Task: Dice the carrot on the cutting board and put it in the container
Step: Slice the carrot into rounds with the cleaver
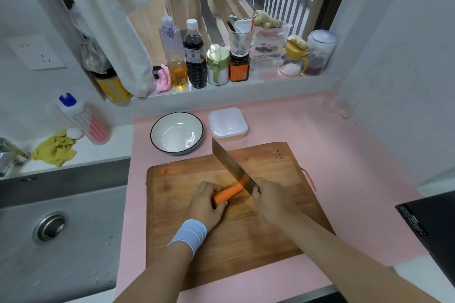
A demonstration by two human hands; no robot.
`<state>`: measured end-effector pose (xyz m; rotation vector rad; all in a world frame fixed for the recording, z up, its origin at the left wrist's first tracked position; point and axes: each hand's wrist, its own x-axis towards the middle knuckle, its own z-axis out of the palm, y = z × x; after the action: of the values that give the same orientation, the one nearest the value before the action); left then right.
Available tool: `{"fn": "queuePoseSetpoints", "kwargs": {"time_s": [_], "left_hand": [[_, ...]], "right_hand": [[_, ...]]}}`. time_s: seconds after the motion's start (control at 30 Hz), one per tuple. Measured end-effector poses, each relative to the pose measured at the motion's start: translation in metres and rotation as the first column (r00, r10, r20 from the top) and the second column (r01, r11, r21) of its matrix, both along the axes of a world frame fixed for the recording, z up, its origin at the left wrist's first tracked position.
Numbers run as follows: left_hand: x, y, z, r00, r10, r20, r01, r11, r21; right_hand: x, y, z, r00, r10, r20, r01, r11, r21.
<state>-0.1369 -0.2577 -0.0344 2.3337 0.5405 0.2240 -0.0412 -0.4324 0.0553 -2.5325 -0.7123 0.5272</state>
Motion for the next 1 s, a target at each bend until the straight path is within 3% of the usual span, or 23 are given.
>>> {"fn": "queuePoseSetpoints", "kwargs": {"time_s": [0.23,0.7,1.0], "left_hand": [[0.004,0.0,-0.001,0.999,0.045,0.014,-0.045,0.998,-0.05],[0.006,0.001,0.003,0.989,0.147,0.011,-0.143,0.973,-0.182],[0.007,0.0,0.007,0.986,0.168,-0.004,-0.165,0.962,-0.217]], "right_hand": [[-0.021,0.009,0.009,0.999,0.032,-0.026,-0.032,0.999,0.014],[-0.042,0.017,0.021,1.0,-0.014,-0.024,0.011,0.99,-0.139],[-0.03,0.026,0.027,0.989,-0.026,-0.143,-0.004,0.978,-0.206]]}}
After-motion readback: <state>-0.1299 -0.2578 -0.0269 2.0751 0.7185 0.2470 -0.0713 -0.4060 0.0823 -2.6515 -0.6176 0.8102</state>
